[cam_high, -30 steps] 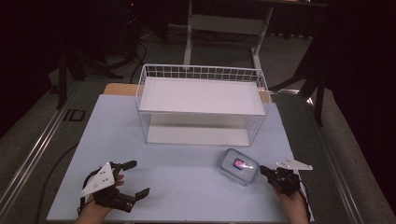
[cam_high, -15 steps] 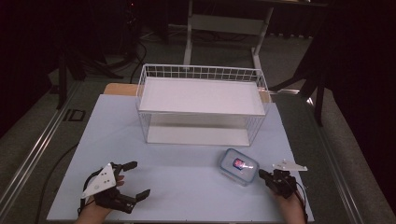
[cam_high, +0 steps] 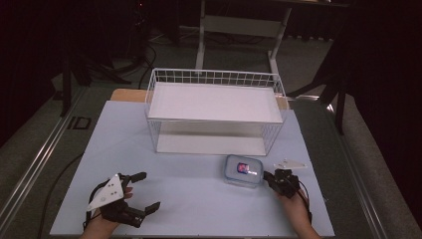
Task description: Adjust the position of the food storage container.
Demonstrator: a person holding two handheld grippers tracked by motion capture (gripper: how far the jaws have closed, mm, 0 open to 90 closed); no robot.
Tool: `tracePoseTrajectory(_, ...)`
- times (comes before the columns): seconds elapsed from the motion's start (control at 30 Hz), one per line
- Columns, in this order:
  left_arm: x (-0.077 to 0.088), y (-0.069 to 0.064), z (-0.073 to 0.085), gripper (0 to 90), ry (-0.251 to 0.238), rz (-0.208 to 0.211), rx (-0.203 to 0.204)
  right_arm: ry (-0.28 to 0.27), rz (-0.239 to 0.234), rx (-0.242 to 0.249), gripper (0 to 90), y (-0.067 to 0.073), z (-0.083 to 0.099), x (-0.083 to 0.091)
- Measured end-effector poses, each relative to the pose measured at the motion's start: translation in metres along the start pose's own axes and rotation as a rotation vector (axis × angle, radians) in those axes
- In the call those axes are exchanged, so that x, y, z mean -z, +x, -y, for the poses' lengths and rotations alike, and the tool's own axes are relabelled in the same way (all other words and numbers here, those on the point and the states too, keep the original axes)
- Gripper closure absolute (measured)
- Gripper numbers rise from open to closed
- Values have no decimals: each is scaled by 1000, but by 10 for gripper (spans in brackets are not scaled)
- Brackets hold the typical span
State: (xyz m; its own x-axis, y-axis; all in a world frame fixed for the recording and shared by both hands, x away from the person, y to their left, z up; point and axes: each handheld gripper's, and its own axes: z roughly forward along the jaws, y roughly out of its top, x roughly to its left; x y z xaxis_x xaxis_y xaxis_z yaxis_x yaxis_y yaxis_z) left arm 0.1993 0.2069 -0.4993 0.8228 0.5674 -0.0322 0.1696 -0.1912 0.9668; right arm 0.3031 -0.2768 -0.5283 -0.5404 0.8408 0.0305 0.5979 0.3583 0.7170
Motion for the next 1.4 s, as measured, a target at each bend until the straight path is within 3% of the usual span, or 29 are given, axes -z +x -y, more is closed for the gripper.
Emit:
tracePoseTrajectory(0.33, 0, 0, 0, 27, 0, 2, -2, -6, -84, 34, 900, 28, -22, -26)
tracePoseTrajectory(0.47, 0, -1, 0, 27, 2, 1, 1, -14, -83, 46, 900, 32, -25, -30)
tracePoseTrajectory(0.67, 0, 0, 1, 27, 2, 3, 6, -24, -57, 61, 900, 27, -25, -22)
tracePoseTrajectory(0.8, 0, -1, 0, 27, 1, 3, 6, -22, -75, 49, 900, 29, -27, -25)
tracePoseTrajectory(1.0, 1, 0, 1, 27, 2, 5, 10, -2, -91, 56, 900, 39, -29, -36)
tracePoseTrajectory(1.4, 1, 0, 2, 27, 2, 7, 17, -12, -126, 83, 900, 59, -43, -53)
